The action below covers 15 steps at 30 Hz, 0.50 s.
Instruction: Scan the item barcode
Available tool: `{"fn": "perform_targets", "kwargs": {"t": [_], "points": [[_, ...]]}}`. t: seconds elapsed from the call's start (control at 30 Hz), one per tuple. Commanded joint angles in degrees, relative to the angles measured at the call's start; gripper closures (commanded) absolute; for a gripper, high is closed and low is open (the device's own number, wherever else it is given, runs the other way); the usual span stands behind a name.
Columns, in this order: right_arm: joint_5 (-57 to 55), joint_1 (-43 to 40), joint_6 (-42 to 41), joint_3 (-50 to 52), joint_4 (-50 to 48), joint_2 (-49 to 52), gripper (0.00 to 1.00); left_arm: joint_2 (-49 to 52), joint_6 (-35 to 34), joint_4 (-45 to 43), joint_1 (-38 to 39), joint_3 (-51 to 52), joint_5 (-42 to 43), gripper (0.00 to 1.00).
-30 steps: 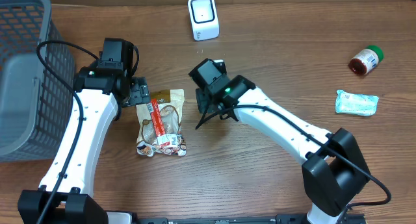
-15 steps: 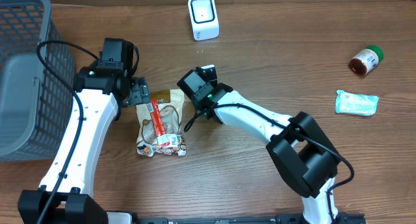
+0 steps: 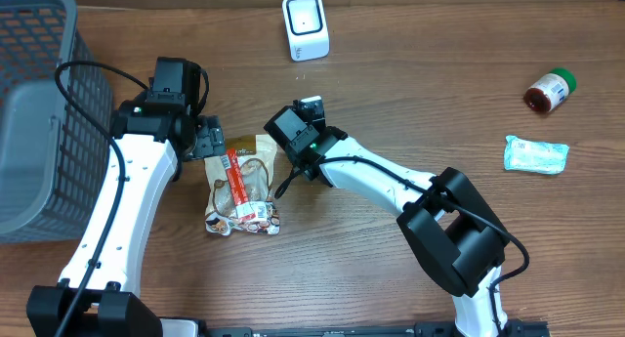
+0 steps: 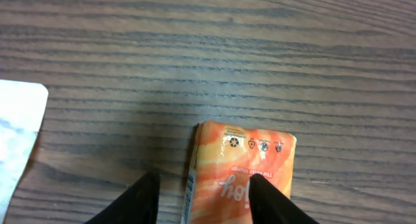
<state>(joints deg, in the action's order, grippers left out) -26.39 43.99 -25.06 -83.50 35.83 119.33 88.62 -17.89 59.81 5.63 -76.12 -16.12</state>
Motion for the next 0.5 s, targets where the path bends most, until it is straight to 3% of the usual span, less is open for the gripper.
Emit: {"fn": "perform_targets", "kwargs": {"t": [0.0, 0.23, 0.47], "points": [[-0.98, 0.31, -0.17, 1.97, -1.29, 0.39, 0.57, 0.20, 0.07, -0.11, 0.04, -0.11, -0.39, 0.00], [-0.98, 0.31, -0.17, 3.45, -2.21, 0.39, 0.68, 0.20, 0.07, -0.11, 0.07, -0.11, -0.39, 0.00], [0.24, 0.31, -0.15, 3.65, -2.16, 0.39, 0.70, 0.20, 0.07, -0.11, 0.04, -0.11, -0.39, 0.00]]}}
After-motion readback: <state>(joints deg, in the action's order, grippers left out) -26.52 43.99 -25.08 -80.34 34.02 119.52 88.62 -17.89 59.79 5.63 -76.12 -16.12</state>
